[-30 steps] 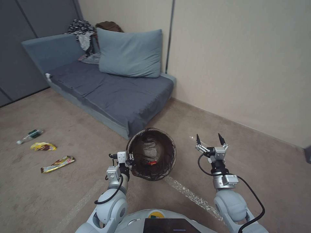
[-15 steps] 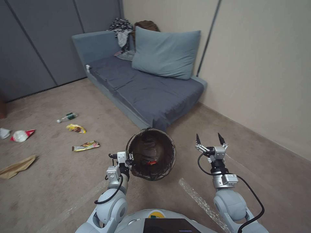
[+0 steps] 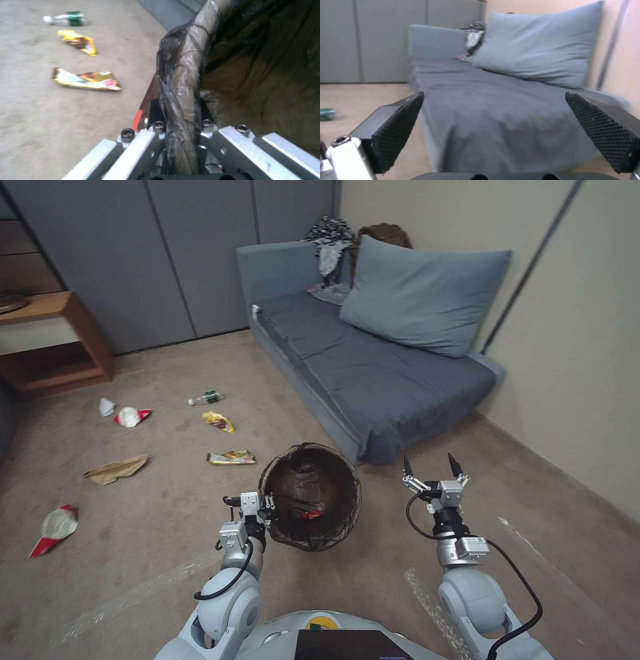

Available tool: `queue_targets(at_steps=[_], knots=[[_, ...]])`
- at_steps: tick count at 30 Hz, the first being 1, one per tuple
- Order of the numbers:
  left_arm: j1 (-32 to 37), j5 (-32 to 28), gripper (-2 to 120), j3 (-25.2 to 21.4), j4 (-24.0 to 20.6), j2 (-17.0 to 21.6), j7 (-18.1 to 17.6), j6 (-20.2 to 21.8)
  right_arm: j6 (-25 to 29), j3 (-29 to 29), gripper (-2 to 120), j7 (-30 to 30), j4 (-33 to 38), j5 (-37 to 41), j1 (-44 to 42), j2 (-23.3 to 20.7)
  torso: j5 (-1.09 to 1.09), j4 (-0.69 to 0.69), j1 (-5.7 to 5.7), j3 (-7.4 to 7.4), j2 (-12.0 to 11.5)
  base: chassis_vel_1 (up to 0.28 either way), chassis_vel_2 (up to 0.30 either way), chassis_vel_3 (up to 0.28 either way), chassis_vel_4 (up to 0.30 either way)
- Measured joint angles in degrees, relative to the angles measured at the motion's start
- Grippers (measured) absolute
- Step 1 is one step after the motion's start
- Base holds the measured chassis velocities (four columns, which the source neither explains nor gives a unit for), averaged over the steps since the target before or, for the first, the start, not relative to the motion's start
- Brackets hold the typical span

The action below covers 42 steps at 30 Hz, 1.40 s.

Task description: Pick up the trash bin, then pick up the garbage from the floor and place it into the trash bin.

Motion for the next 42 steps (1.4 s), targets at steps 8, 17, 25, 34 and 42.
queue_targets(at_steps=[8, 17, 25, 34, 42], knots=[[0.2, 0.2, 2, -0.1, 0.0, 0.0, 0.0, -0.1, 0.0, -0.2, 100, 0.1, 0.0, 0.0, 0.1, 0.0, 0.00, -0.01, 0.00, 0.00, 0.0, 0.130, 0.117, 0.127, 0.135], [0.3, 0.4, 2, -0.1, -0.1, 0.0, 0.0, -0.1, 0.0, -0.2, 100, 0.3, 0.0, -0.1, 0.0, 0.0, 0.00, 0.00, 0.00, 0.00, 0.0, 0.122, 0.122, 0.126, 0.121], [0.2, 0.4, 2, -0.2, -0.1, -0.1, 0.1, -0.2, 0.0, -0.3, 100, 0.5, -0.2, -0.1, 0.3, 0.1, 0.00, -0.01, 0.00, 0.00, 0.0, 0.138, 0.126, 0.122, 0.125], [0.1, 1.0, 2, -0.3, 0.3, -0.1, 0.1, -0.5, -0.6, -0.3, 100, 1.2, -0.4, -0.1, 0.6, 0.3, 0.00, -0.01, 0.00, 0.00, 0.0, 0.075, 0.095, 0.072, 0.083], [0.0, 1.0, 2, -0.2, 0.3, -0.1, 0.0, -0.5, -1.5, -0.5, 100, 2.1, -0.4, -0.1, 0.9, 0.7, 0.00, -0.01, 0.00, 0.00, 0.0, 0.000, 0.000, 0.000, 0.000]])
